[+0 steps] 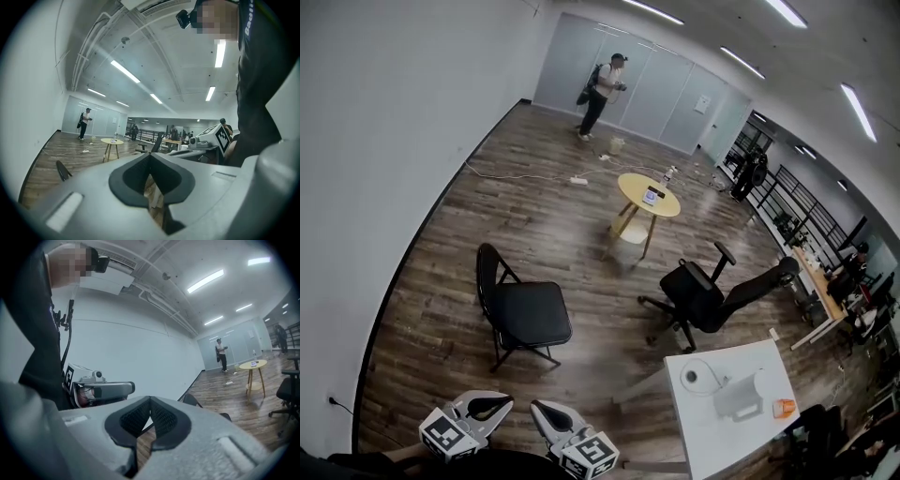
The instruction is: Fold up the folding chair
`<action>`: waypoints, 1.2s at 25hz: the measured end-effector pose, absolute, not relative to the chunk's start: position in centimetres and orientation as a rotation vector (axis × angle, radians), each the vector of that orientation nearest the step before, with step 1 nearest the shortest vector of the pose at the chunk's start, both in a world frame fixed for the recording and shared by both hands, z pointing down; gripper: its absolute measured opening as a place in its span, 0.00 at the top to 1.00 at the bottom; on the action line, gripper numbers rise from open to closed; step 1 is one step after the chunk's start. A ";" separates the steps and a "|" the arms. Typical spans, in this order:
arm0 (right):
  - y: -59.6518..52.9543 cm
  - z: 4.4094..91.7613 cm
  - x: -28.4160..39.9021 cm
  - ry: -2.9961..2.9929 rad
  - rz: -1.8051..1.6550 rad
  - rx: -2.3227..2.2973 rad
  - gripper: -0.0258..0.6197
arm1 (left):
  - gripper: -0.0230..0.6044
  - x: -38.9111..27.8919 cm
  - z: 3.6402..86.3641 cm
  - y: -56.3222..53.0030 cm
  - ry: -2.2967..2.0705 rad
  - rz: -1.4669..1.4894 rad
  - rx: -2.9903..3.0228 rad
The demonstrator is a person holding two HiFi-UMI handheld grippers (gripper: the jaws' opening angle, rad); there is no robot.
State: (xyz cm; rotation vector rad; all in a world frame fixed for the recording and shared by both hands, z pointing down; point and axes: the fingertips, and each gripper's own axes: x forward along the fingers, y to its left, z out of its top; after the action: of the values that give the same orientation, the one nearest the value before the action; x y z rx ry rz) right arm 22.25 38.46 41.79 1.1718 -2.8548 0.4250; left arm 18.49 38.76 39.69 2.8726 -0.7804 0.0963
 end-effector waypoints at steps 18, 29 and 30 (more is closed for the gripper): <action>23.5 41.8 14.3 -2.755 0.410 1.250 0.96 | 0.96 9.9 39.8 22.1 -0.683 0.082 2.852; 19.6 41.4 14.5 -2.750 0.409 1.226 0.96 | 0.96 8.2 40.5 19.1 -0.750 0.038 2.770; 19.0 41.5 15.0 -2.753 0.414 1.225 0.96 | 0.96 8.4 40.5 18.7 -0.760 0.050 2.768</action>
State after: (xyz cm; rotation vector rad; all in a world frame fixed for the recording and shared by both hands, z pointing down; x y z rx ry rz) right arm 14.97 19.03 41.54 1.2249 -2.7526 0.4138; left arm 8.39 18.67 40.50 2.7682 -0.7598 0.0497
